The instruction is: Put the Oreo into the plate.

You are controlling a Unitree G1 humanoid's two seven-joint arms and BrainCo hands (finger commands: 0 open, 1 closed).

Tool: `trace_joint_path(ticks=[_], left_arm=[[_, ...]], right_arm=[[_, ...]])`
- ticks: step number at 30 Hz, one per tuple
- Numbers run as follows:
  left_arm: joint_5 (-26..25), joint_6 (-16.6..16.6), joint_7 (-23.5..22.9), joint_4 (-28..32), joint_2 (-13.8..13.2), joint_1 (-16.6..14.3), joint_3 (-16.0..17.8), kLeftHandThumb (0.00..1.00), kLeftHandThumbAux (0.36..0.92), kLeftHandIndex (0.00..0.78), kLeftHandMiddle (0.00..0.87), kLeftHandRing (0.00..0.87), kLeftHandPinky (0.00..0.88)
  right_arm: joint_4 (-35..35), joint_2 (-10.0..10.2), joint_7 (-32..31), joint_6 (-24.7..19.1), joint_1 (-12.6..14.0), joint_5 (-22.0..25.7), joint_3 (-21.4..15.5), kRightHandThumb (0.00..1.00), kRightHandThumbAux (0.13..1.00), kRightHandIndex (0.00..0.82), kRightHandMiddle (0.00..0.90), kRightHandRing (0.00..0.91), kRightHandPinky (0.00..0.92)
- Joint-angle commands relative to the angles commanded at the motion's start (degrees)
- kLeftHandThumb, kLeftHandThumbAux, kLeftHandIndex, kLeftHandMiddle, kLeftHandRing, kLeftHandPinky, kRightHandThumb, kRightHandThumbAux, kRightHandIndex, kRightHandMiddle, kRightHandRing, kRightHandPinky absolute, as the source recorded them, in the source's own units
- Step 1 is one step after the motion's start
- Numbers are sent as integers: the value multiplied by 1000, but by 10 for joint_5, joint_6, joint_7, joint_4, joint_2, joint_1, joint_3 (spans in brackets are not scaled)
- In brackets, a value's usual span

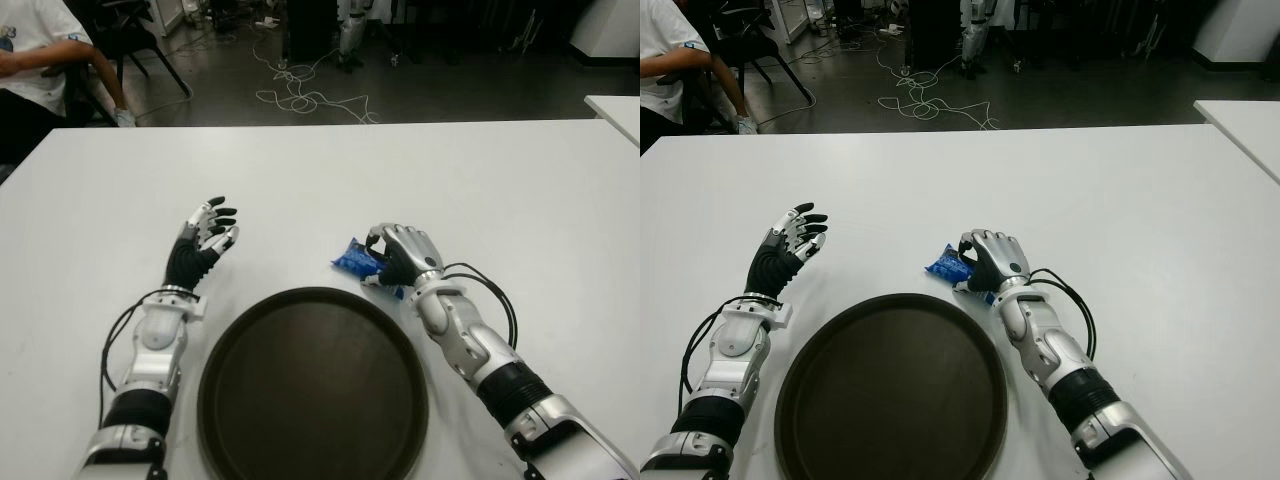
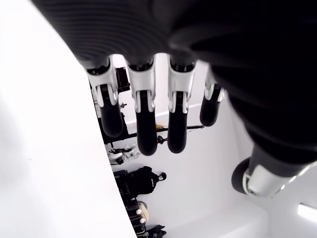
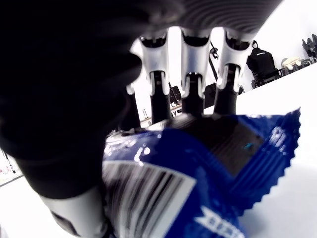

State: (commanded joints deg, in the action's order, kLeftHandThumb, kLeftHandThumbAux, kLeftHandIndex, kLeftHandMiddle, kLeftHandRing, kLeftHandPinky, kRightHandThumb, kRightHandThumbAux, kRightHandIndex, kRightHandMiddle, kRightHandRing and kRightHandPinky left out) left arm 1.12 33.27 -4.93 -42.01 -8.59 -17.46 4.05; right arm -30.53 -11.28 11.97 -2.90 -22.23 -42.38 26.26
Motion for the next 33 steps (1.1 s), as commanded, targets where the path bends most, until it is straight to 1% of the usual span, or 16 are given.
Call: trace_joint_path(ticks=[5, 9, 15, 17, 18, 19, 21, 24, 25, 26, 28, 29, 33], left_arm=[[8, 3, 13, -1, 1, 0, 0, 42, 587, 170, 265, 258, 235], [8, -1, 13, 1, 0, 1, -1, 36, 589, 154, 255, 245, 218], [6, -2, 10, 1, 1, 1, -2, 18, 608, 151, 248, 237, 206], [5, -1, 9, 0, 1, 1, -2, 27, 605, 154, 248, 240, 210], [4, -1, 9, 0, 1, 1, -2, 29, 597, 155, 251, 243, 215], [4, -1, 9, -1, 1, 0, -2, 31, 595, 155, 252, 244, 216], [5, 0, 10, -2, 1, 0, -2, 37, 585, 158, 256, 250, 224], [8, 1, 13, -6, 0, -1, -3, 51, 577, 160, 255, 253, 227], [8, 2, 14, -7, 0, -1, -3, 57, 588, 161, 256, 253, 231], [9, 2, 14, -7, 0, -2, -4, 61, 595, 162, 257, 253, 234], [9, 2, 15, -8, 1, -2, -4, 64, 601, 163, 257, 253, 236], [9, 3, 15, -8, 1, -2, -4, 58, 600, 162, 258, 250, 229], [7, 2, 15, -8, 1, -2, -4, 46, 589, 160, 258, 246, 218]], right_arm=[[-2, -2, 2, 6, 0, 3, -2, 50, 885, 483, 585, 578, 547], [-4, -2, 1, 7, -1, 5, -3, 44, 886, 474, 578, 574, 544], [-2, -5, -1, 8, 0, 7, -5, 14, 882, 475, 593, 592, 539], [4, -7, -2, 8, 2, 8, -7, 5, 878, 471, 582, 582, 503], [6, -8, -2, 7, 3, 8, -8, 3, 867, 464, 566, 558, 439], [8, -8, 0, 7, 3, 7, -8, 2, 863, 462, 560, 550, 416], [8, -9, 5, 8, 3, 6, -10, 1, 857, 462, 551, 544, 423], [3, -11, 19, 12, -1, 4, -13, 6, 866, 474, 567, 571, 501], [1, -12, 24, 14, -3, 4, -14, 37, 872, 495, 608, 612, 566], [-1, -13, 27, 15, -4, 4, -15, 61, 874, 508, 634, 638, 608], [-2, -14, 30, 18, -6, 6, -16, 82, 876, 520, 657, 661, 644], [-2, -15, 31, 19, -6, 7, -18, 91, 877, 542, 681, 685, 667], [6, -22, 21, 23, -8, 16, -26, 98, 878, 580, 719, 721, 701]])
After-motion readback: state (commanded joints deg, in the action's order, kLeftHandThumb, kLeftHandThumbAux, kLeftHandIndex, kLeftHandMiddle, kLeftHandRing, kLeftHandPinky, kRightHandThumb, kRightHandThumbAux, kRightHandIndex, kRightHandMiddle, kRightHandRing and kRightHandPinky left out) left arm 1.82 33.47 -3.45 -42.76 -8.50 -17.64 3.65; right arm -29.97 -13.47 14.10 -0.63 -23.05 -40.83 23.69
